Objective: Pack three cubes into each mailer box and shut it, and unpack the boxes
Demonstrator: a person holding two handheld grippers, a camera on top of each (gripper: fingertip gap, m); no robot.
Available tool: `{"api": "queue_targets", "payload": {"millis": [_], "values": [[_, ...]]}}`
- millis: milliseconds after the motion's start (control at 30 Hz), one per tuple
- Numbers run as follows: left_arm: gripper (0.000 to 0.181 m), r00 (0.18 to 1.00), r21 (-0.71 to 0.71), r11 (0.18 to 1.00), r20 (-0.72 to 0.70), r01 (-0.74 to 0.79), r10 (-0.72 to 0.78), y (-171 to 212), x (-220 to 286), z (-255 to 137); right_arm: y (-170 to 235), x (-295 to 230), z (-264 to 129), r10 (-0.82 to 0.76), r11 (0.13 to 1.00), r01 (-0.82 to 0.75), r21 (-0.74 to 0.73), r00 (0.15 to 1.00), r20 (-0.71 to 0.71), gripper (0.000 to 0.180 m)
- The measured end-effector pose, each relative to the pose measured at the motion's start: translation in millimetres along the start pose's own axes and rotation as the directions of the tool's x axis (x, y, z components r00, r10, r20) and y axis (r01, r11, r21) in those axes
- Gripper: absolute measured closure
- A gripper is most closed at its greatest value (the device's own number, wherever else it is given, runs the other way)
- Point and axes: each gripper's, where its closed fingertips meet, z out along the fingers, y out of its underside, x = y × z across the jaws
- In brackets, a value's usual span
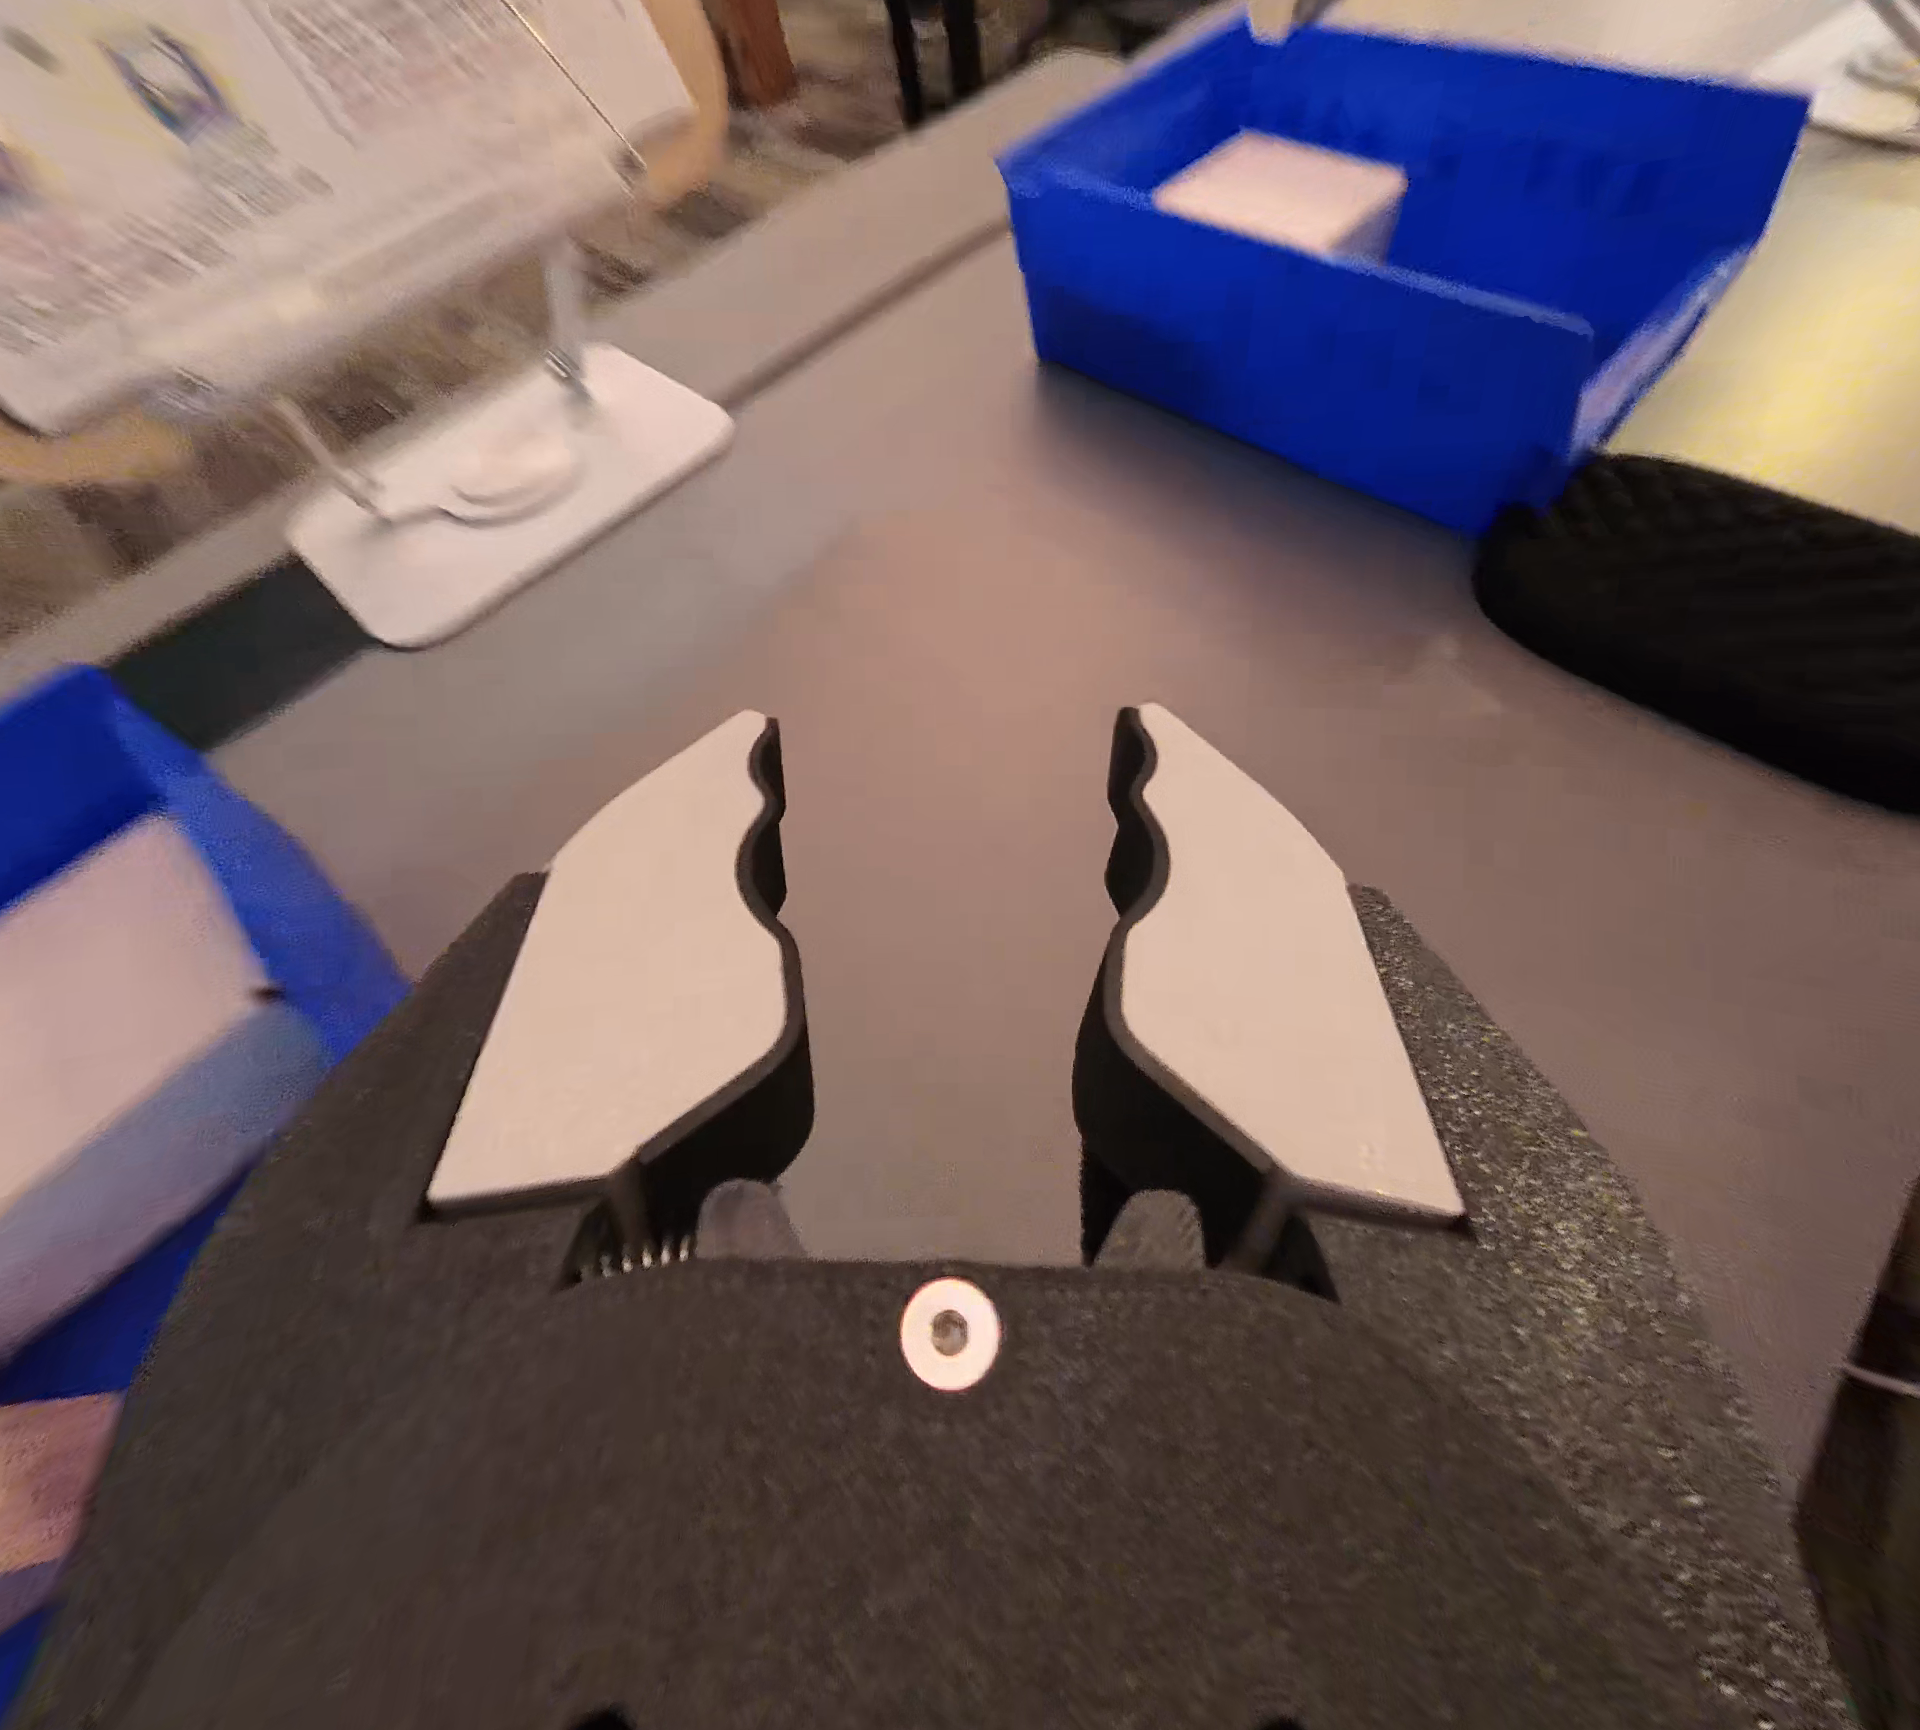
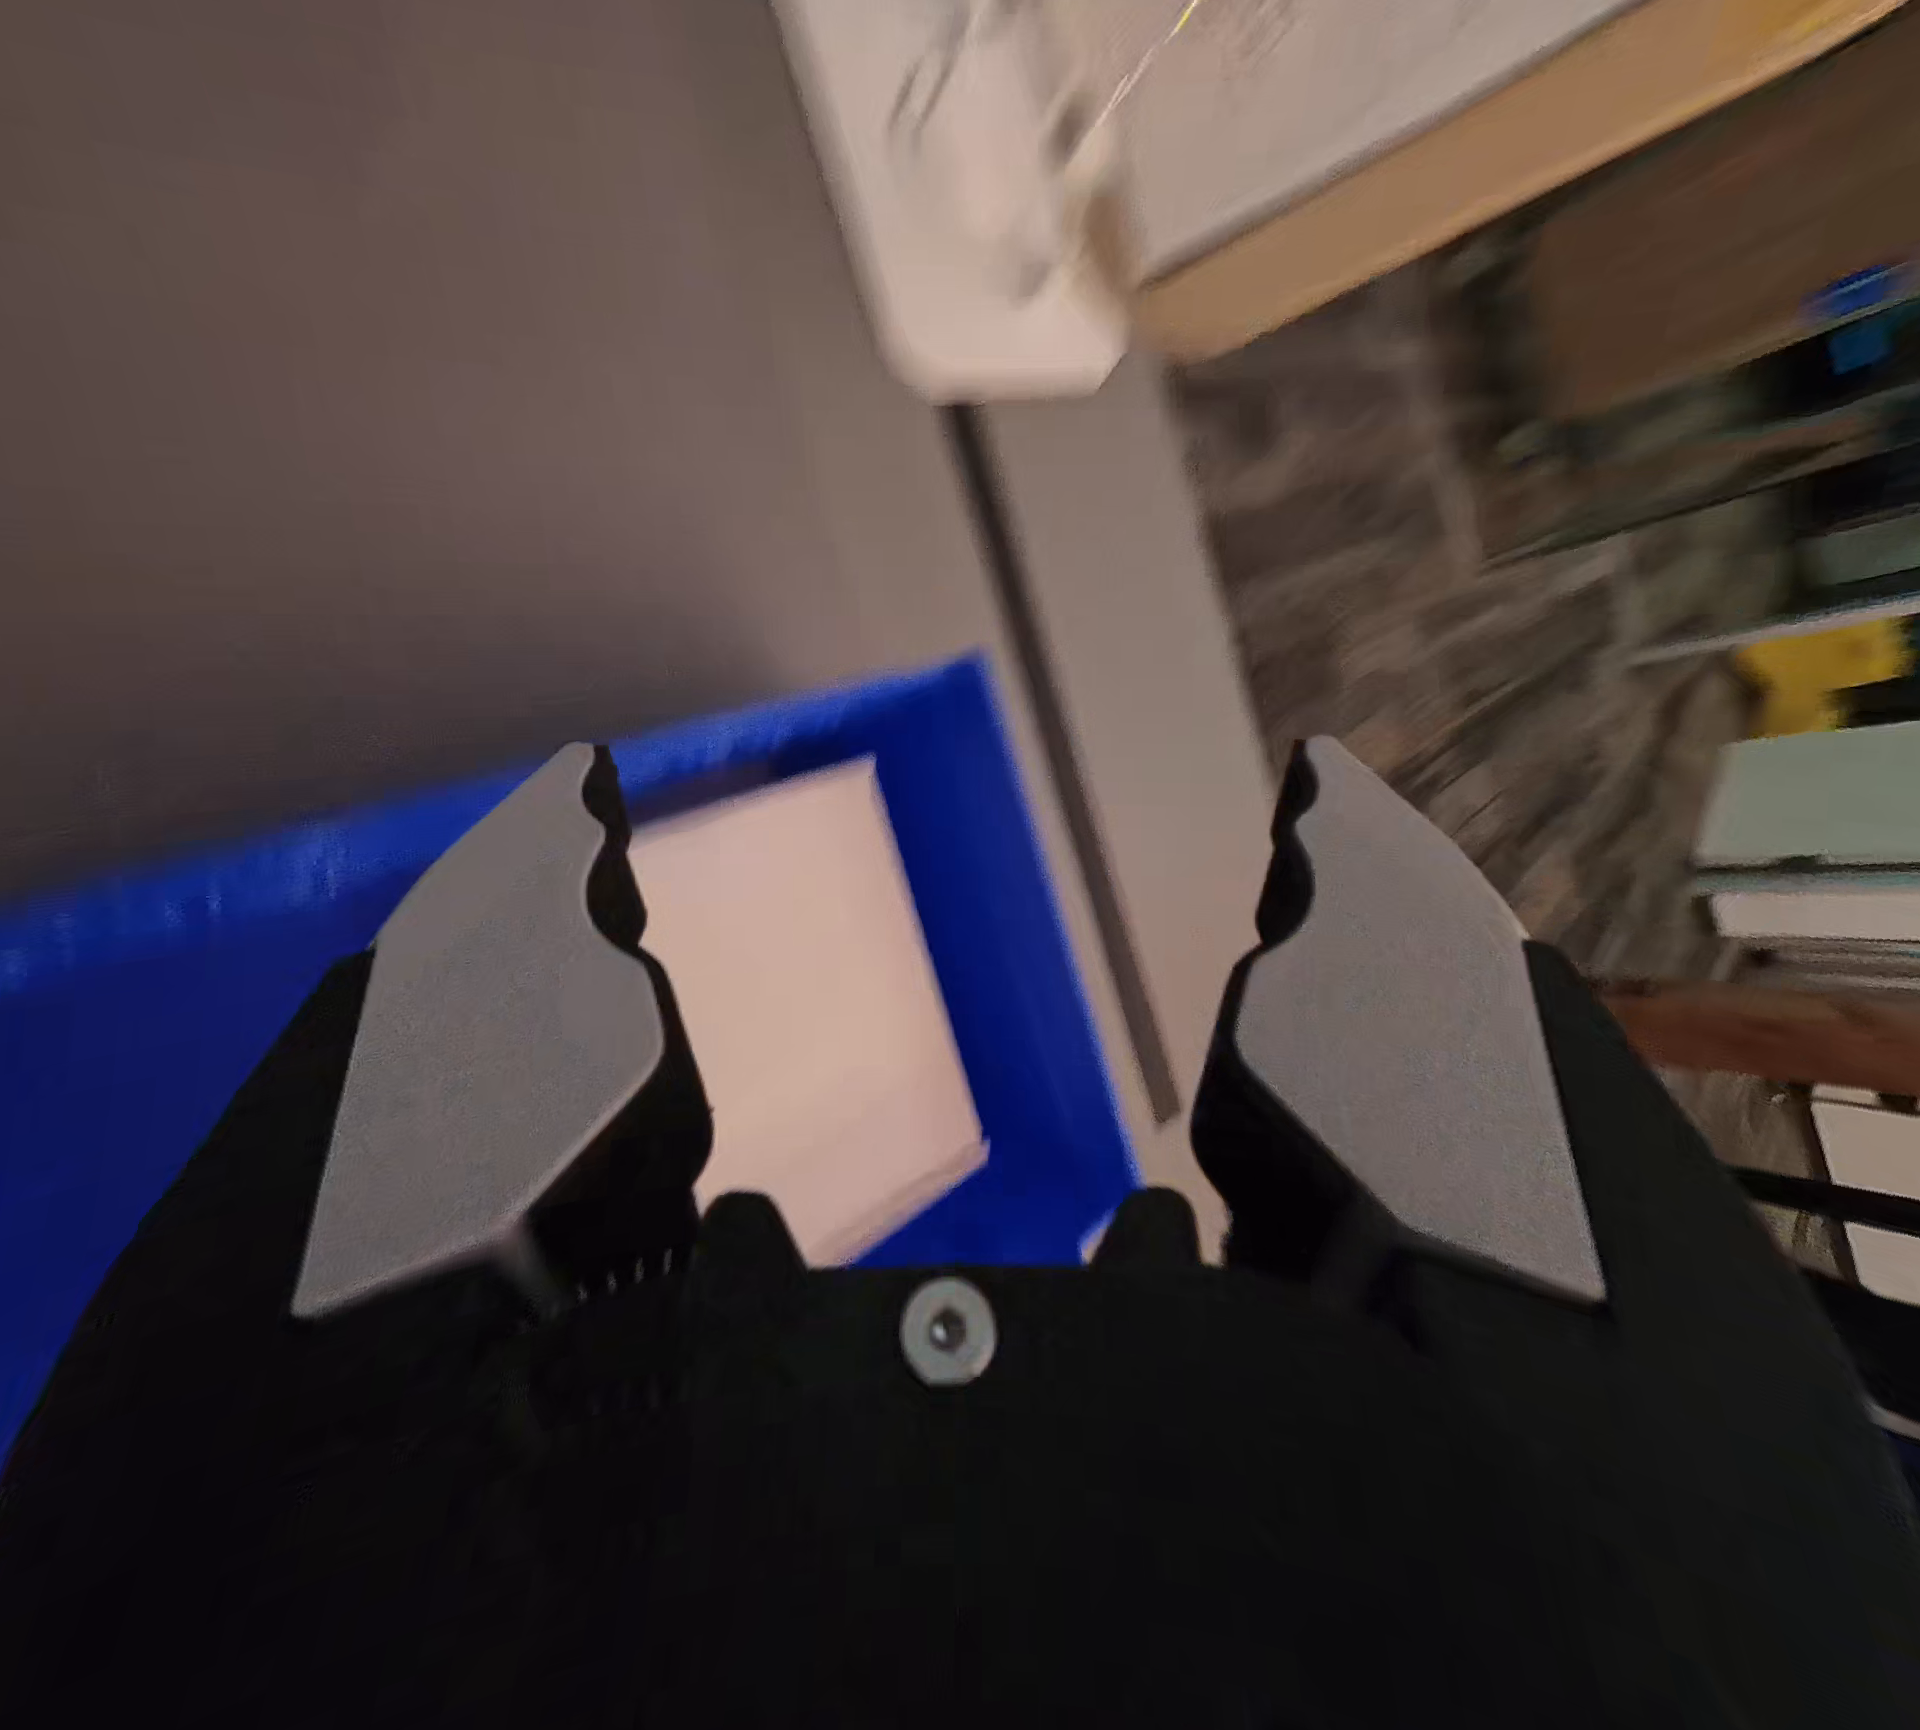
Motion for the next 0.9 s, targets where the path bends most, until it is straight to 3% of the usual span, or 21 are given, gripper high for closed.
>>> {"api": "queue_targets", "payload": {"millis": [67, 133, 200, 267, 433, 567, 667, 767, 900], "values": [[0.119, 1.000, 0.081, 0.997, 0.024, 0.008, -0.010, -29.2, -25.3, -12.9, -48.5, 14.9, -30.0, 0.101, 0.966, -0.056, 0.252, 0.980, -0.171, 0.061], [0.116, 0.999, 0.171, 0.984, -0.001, 0.043, -0.044, -58.6, -41.2, -24.0, -84.9, 25.9, -62.9, 0.245, 0.873, -0.062, 0.484, 0.914, -0.325, 0.066], [0.111, 0.998, 0.258, 0.964, -0.006, 0.065, -0.066, -84.8, -57.0, -33.6, -107.9, 26.3, -84.5, 0.359, 0.801, -0.077, 0.594, 0.855, -0.374, 0.074], [0.106, 0.998, 0.335, 0.940, -0.001, 0.065, -0.068, -108.1, -72.2, -42.6, -123.8, 21.7, -90.3, 0.473, 0.737, -0.169, 0.655, 0.820, -0.321, 0.081], [0.095, 0.995, 0.478, 0.878, 0.099, -0.029, -0.021, -158.3, -112.6, -71.8, -170.9, 16.6, -100.6, 0.561, 0.525, -0.214, 0.824, 0.815, -0.146, 0.119], [0.111, 0.966, 0.534, 0.827, 0.255, -0.175, 0.039, -177.6, -141.0, -104.1, -177.7, 14.2, -87.8, 0.563, 0.440, -0.334, 0.833, 0.826, 0.034, 0.149], [0.125, 0.935, 0.379, 0.889, 0.331, -0.255, 0.127, -152.7, -157.9, -102.4, -168.5, 7.0, -69.0, 0.524, 0.454, -0.365, 0.813, 0.847, 0.087, 0.177], [0.136, 0.866, 0.056, 0.927, 0.382, -0.370, 0.323, -96.9, -186.8, -83.9, -157.9, 4.7, -54.0, 0.492, 0.533, -0.384, 0.754, 0.866, 0.092, 0.179], [0.134, 0.788, -0.333, 0.808, 0.234, -0.486, 0.570, -2.6, -225.0, -47.7, -166.8, 0.8, -62.3, 0.455, 0.516, -0.358, 0.779, 0.884, 0.105, 0.177]]}}
